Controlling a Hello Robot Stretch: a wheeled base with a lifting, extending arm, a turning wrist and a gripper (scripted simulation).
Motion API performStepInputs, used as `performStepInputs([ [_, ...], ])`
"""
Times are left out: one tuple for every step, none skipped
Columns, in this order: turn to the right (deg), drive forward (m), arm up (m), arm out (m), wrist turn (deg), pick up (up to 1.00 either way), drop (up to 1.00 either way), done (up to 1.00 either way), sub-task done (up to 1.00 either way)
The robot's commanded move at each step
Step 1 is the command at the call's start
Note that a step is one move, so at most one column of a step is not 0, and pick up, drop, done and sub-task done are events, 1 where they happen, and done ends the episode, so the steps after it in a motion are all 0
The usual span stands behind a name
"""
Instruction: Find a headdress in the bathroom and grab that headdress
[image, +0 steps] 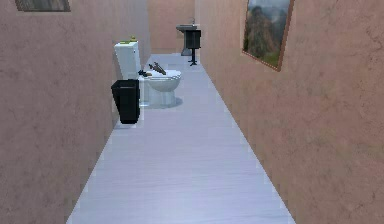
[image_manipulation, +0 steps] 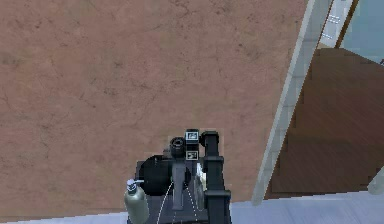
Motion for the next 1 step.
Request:
performStepInputs([
  [0.0, 0.00, 0.00, 0.00, 45.0, 0.00, 0.00, 0.00, 0.00],
])
